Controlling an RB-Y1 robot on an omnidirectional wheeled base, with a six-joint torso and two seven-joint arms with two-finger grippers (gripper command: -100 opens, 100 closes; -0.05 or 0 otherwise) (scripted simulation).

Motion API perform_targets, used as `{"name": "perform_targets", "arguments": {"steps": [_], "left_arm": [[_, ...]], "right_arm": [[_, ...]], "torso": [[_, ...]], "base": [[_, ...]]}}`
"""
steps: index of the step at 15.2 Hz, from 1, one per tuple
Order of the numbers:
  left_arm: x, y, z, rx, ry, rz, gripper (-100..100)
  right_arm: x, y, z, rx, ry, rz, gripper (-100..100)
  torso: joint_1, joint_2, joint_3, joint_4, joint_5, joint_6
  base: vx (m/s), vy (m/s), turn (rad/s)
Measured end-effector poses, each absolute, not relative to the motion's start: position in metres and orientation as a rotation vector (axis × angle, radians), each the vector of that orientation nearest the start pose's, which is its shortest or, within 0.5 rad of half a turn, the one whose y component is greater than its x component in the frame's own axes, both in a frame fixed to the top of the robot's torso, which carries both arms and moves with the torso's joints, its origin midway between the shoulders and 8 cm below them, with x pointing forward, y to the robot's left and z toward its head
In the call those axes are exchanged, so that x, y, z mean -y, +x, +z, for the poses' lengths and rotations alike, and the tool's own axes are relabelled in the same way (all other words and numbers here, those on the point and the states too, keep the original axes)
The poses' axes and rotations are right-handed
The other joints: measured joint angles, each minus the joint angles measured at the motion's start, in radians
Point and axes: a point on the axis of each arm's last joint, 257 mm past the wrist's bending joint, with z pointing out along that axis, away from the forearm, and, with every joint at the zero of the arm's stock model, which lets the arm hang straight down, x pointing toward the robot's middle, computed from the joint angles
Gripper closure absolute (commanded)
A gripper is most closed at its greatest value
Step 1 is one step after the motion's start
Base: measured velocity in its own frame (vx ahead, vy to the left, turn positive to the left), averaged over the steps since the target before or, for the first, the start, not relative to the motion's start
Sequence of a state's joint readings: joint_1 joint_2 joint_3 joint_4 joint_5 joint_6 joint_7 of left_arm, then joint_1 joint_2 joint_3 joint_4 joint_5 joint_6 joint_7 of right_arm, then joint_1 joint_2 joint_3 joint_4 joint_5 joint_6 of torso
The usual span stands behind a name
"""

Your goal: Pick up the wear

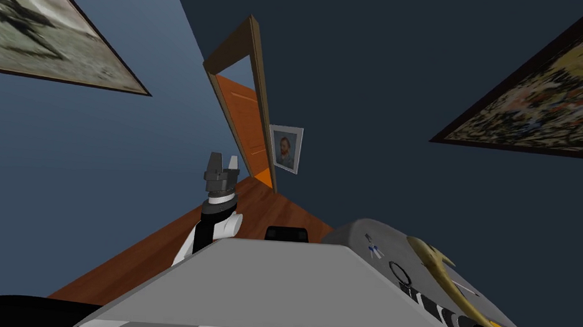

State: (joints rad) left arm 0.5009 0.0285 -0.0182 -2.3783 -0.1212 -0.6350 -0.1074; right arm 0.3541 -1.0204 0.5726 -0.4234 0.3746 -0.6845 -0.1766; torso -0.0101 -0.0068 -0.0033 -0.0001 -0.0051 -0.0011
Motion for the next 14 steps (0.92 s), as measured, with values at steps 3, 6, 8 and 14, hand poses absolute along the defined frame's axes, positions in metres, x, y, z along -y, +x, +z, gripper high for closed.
{"name": "perform_targets", "arguments": {"steps": [3, 6, 8, 14], "left_arm": [[-0.242, 0.299, 0.086, -0.559, -0.341, -1.193, 0], [-0.242, 0.299, 0.086, -0.559, -0.341, -1.193, 0], [-0.242, 0.299, 0.086, -0.559, -0.341, -1.193, 0], [-0.242, 0.299, 0.086, -0.559, -0.341, -1.193, 0]], "right_arm": [[0.662, 0.010, -0.490, -2.756, 0.667, -0.040, 100], [0.662, 0.014, -0.489, -2.763, 0.659, -0.037, 100], [0.664, 0.024, -0.487, -2.758, 0.647, -0.037, 100], [0.663, 0.024, -0.487, -2.782, 0.633, -0.033, 100]], "torso": [[0.000, 0.000, 0.000, 0.000, 0.000, 0.000], [0.000, 0.000, 0.000, 0.000, 0.000, 0.000], [0.000, 0.000, 0.000, 0.000, 0.000, 0.001], [0.001, 0.000, 0.000, -0.001, 0.000, 0.001]], "base": [[0.002, 0.003, -0.067], [0.001, 0.002, -0.047], [0.003, 0.005, -0.063], [0.001, 0.003, -0.059]]}}
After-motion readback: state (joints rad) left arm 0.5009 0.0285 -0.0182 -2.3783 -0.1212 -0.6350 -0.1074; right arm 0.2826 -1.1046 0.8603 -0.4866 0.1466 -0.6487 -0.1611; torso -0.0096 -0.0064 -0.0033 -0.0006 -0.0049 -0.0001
